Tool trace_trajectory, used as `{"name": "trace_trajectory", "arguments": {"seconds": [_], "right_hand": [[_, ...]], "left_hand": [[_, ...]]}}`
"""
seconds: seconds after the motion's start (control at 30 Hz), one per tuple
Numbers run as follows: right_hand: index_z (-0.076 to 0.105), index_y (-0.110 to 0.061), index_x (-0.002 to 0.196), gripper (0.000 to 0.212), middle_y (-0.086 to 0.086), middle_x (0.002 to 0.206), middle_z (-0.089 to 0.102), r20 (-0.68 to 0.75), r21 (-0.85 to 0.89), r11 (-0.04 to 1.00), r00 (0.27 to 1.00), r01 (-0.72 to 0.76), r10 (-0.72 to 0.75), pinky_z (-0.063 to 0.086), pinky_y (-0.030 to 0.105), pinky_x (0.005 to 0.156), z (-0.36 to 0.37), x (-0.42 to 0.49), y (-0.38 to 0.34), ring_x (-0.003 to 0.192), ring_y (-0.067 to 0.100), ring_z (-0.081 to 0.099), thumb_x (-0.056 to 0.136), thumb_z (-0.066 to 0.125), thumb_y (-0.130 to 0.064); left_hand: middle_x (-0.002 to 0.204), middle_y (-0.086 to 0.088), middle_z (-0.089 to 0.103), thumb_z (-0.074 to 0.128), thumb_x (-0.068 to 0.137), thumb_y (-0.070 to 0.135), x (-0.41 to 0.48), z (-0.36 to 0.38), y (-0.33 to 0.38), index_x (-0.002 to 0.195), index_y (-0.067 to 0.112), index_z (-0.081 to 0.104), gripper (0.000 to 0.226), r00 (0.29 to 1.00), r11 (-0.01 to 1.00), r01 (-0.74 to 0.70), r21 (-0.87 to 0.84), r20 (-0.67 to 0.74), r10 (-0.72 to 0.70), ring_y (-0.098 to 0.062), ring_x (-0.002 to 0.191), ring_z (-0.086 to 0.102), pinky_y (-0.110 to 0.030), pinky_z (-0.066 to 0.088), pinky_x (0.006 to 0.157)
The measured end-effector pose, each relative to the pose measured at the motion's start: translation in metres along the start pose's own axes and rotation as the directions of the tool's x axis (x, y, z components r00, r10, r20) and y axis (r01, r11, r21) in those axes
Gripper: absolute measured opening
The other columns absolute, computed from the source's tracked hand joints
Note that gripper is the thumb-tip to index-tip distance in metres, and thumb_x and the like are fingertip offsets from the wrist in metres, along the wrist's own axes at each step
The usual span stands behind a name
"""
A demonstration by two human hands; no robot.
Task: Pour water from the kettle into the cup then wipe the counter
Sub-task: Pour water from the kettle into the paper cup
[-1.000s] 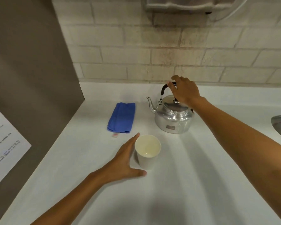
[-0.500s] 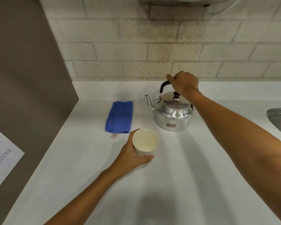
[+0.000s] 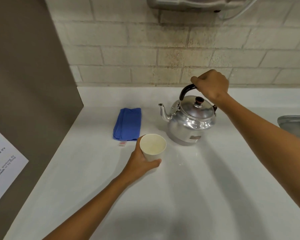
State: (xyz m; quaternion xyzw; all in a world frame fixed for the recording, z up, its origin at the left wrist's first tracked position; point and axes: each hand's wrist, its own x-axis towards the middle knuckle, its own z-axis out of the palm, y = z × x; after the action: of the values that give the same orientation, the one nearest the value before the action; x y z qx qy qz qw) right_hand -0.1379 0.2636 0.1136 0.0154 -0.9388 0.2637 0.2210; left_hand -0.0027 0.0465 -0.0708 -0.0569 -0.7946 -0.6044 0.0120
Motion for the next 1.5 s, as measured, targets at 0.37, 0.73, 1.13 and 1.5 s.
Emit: {"name": "trace_trajectory", "arguments": {"seconds": [0.37,0.73,1.13,1.5], "right_hand": [[0.038,-0.013,0.040,0.040,0.001,0.039,0.027,0.047,-0.118,0.951,0.959,0.285,-0.281,0.025,0.024,0.050,-0.037,-0.031,-0.020,0.045,0.019,0.029,0.074,0.051,-0.027],[0.021,-0.016,0.038,0.048,0.000,0.038,0.020,0.105,-0.283,0.806,0.852,0.520,-0.513,0.020,0.024,0.046,-0.043,-0.050,-0.054,0.039,0.015,0.017,0.073,0.053,-0.021],[0.023,-0.012,0.039,0.045,-0.002,0.037,0.014,0.171,-0.384,0.711,0.802,0.589,-0.572,0.012,0.020,0.046,-0.044,-0.058,-0.064,0.041,0.020,0.022,0.071,0.054,-0.019],[0.021,-0.015,0.040,0.045,-0.004,0.038,0.013,0.211,-0.398,0.649,0.753,0.648,-0.623,0.011,0.020,0.047,-0.047,-0.066,-0.081,0.039,0.014,0.010,0.072,0.052,-0.019]], "left_hand": [[0.110,0.021,0.041,0.081,0.065,0.010,0.000,0.003,0.004,0.121,0.032,0.025,0.082,1.000,1.000,-0.006,-0.010,-0.006,0.006,0.002,0.101,0.046,0.007,0.036,0.074],[0.109,0.026,0.040,0.081,0.065,0.012,0.001,0.004,0.004,0.120,0.035,0.025,0.082,1.000,1.000,-0.002,-0.014,-0.005,0.002,0.003,0.102,0.045,0.006,0.037,0.073],[0.109,0.026,0.039,0.081,0.065,0.010,0.001,0.004,0.003,0.122,0.030,0.025,0.082,1.000,1.000,-0.012,-0.018,-0.007,0.012,0.004,0.102,0.045,0.007,0.036,0.073],[0.111,0.025,0.040,0.080,0.065,0.010,0.001,0.005,0.002,0.121,0.033,0.026,0.081,1.000,0.999,-0.027,-0.034,0.000,0.027,0.002,0.104,0.046,0.006,0.036,0.075]]}}
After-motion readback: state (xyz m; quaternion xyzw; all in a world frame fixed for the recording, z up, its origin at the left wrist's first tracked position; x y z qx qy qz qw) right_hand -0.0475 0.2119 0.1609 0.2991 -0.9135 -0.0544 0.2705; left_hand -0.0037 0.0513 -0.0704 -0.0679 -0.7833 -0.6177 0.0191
